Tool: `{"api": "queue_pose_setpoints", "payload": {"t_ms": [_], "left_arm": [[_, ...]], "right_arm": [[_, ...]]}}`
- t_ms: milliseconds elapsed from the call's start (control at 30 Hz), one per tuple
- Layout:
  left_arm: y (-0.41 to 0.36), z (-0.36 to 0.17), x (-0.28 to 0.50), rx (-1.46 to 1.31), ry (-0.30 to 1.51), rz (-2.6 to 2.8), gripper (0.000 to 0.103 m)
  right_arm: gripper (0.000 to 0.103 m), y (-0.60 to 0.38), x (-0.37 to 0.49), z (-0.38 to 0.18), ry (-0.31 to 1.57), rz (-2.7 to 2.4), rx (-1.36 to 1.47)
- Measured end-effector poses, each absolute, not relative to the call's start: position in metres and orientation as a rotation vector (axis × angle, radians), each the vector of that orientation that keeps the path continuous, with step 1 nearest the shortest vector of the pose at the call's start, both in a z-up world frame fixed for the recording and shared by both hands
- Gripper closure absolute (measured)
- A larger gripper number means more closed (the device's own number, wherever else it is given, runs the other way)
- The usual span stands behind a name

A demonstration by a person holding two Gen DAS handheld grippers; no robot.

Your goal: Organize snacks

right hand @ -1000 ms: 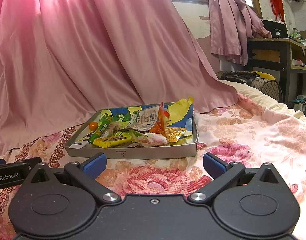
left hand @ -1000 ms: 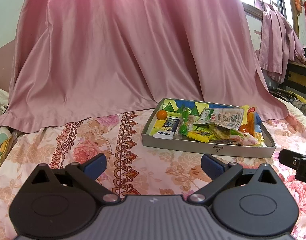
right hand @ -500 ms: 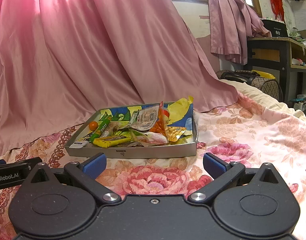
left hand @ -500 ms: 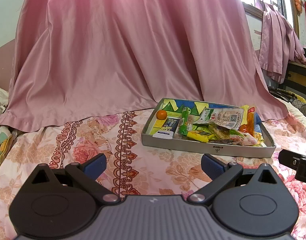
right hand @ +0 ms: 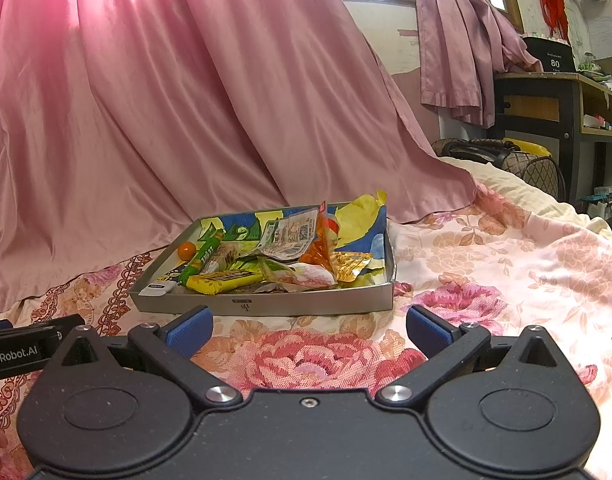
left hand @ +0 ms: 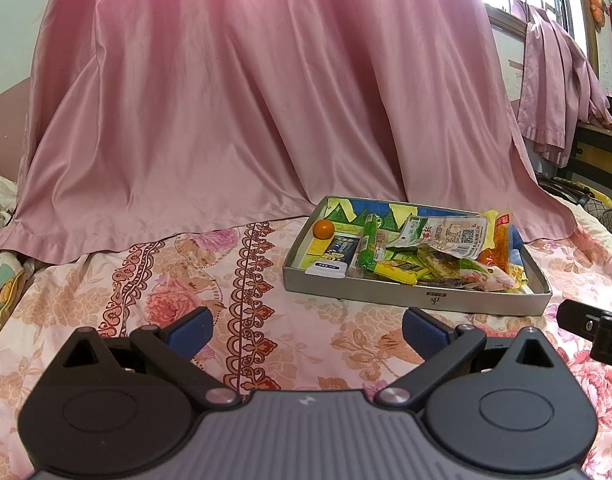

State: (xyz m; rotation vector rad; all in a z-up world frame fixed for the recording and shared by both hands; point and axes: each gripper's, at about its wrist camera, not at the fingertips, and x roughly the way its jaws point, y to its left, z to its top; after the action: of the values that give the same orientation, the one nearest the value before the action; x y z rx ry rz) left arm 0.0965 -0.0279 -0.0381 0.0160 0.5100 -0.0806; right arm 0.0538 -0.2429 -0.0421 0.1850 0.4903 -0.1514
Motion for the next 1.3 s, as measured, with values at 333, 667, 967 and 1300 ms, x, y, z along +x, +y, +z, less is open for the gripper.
{"api": "queue_pose_setpoints", "payload": {"t_ms": [333, 667, 967, 1300], "left_arm": [[-0.0283, -0.0386, 0.0961, 0.006, 0.517, -0.081, 0.0], [-0.029, -0.037, 0.098, 0.003, 0.549, -0.077, 0.0], [-0.0308, -0.0356, 0.0963, 0.007, 0.539, -0.069, 0.0], [-0.0321, -0.0363, 0.0973, 0.023, 0.551, -0.059, 0.0]], "right_arm": [[0.001, -0.2413, 0.0548, -0.0438, 0.498, -0.15, 0.191], [0.001, -0.2399, 0.0551, -0.0429, 0.5, -0.143, 0.196], [0.001, -0.2401, 0.0555, -0.0428, 0.504, -0.141, 0.197], [0.001, -0.24, 0.0565, -0.0435, 0.514, -0.134, 0.197]]}}
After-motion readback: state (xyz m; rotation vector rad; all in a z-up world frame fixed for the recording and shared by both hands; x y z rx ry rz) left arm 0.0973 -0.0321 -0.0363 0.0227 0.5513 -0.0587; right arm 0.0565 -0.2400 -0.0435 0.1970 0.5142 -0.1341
